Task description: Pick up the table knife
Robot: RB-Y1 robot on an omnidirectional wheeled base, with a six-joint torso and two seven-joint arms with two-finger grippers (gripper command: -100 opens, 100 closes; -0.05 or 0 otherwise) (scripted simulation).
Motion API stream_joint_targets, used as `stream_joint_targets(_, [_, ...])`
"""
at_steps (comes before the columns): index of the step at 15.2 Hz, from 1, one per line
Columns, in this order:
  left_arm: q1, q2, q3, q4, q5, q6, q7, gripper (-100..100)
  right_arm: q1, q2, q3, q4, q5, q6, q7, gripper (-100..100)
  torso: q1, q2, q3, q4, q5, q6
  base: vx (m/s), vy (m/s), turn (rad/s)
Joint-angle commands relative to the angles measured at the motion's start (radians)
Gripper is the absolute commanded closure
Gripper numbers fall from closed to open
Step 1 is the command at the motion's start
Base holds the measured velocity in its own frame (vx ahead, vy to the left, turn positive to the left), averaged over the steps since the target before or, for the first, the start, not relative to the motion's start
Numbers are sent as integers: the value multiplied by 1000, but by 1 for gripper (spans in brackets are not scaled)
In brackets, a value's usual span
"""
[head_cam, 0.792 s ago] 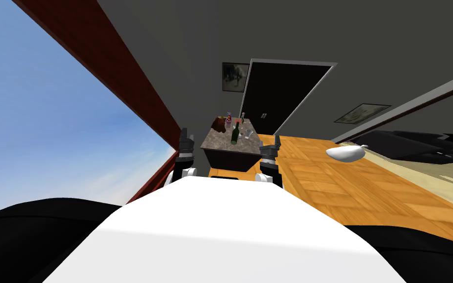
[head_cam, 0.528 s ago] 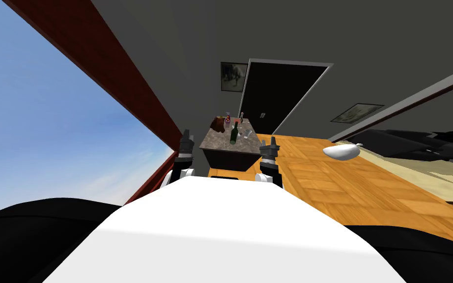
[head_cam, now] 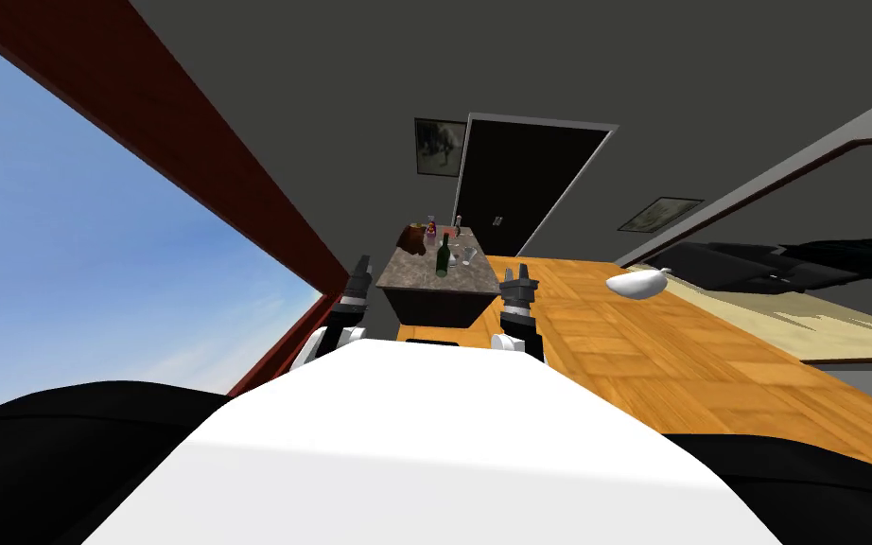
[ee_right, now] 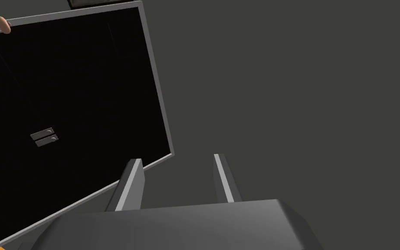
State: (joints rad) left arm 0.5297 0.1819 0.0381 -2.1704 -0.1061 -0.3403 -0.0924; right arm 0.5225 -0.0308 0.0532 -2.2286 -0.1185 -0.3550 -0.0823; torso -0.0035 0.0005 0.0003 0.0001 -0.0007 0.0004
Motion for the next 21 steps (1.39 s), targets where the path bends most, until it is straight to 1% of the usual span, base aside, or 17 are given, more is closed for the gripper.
stream_joint_targets(1, [2,28,8,9,-3,13,0,-100,0,0,0,0,0,0,0,0,0,0,0,0,0,0,0,-58,-107])
stream_joint_targets(2, [4,63,18,24,-7,29,-1,-100,0,0,0,0,0,0,0,0,0,0,0,0,0,0,-5,-59,-146])
stream_joint_targets(3, [4,63,18,24,-7,29,-1,-100,0,0,0,0,0,0,0,0,0,0,0,0,0,0,-7,-55,-120])
stream_joint_targets(4, [7,99,29,40,-10,45,-2,-100,0,0,0,0,0,0,0,0,0,0,0,0,0,0,1,-65,-145])
stream_joint_targets(5, [7,99,29,40,-10,45,-2,-100,0,0,0,0,0,0,0,0,-1,0,0,0,0,0,6,-62,-110])
stream_joint_targets(6, [9,135,39,57,-14,64,-3,-100,0,0,0,0,0,0,0,0,-1,0,0,0,0,0,0,-76,-140])
stream_joint_targets(10, [15,208,60,93,-19,104,-5,-100,0,0,0,0,0,0,0,0,-3,0,0,0,-1,0,4,-95,-187])
stream_joint_targets(11, [18,237,69,113,-20,125,-5,-100,0,0,0,0,0,0,0,0,-3,-1,0,0,-1,0,12,-78,-152])
stream_joint_targets(12, [18,246,69,113,-20,125,-5,-100,0,0,0,0,0,0,0,0,-2,-1,0,0,-1,0,10,-69,-129])
stream_joint_targets(13, [22,278,77,133,-21,148,-6,-100,0,0,0,0,0,0,0,0,-2,-1,0,0,-1,0,15,-80,-182])
stream_joint_targets(14, [22,284,77,133,-21,148,-6,-100,0,0,0,0,0,0,0,0,-2,-1,-1,0,-1,0,20,-76,-156])
stream_joint_targets(15, [26,319,85,154,-21,172,-6,-100,0,0,0,0,0,0,0,0,-2,-1,-1,0,-1,0,18,-72,-184])
stream_joint_targets(16, [26,322,85,154,-21,172,-6,-100,0,0,0,0,0,0,0,0,-2,-1,-1,0,0,0,17,-72,-158])
stream_joint_targets(18, [30,362,91,175,-19,197,-5,-100,0,0,0,0,0,0,0,0,-2,-1,-1,0,-1,0,19,-85,-176])
stream_joint_targets(19, [34,393,95,196,-17,222,-5,-100,0,0,0,0,0,0,0,0,-2,-1,-1,0,-1,0,28,-81,-176])
stream_joint_targets(20, [34,402,95,196,-17,222,-5,-100,0,0,0,0,0,0,0,0,-2,-1,-1,0,-1,0,35,-76,-146])
stream_joint_targets(21, [38,438,98,218,-13,248,-4,-100,0,0,0,0,0,0,0,0,-2,-2,-1,0,-1,0,43,-83,-195])
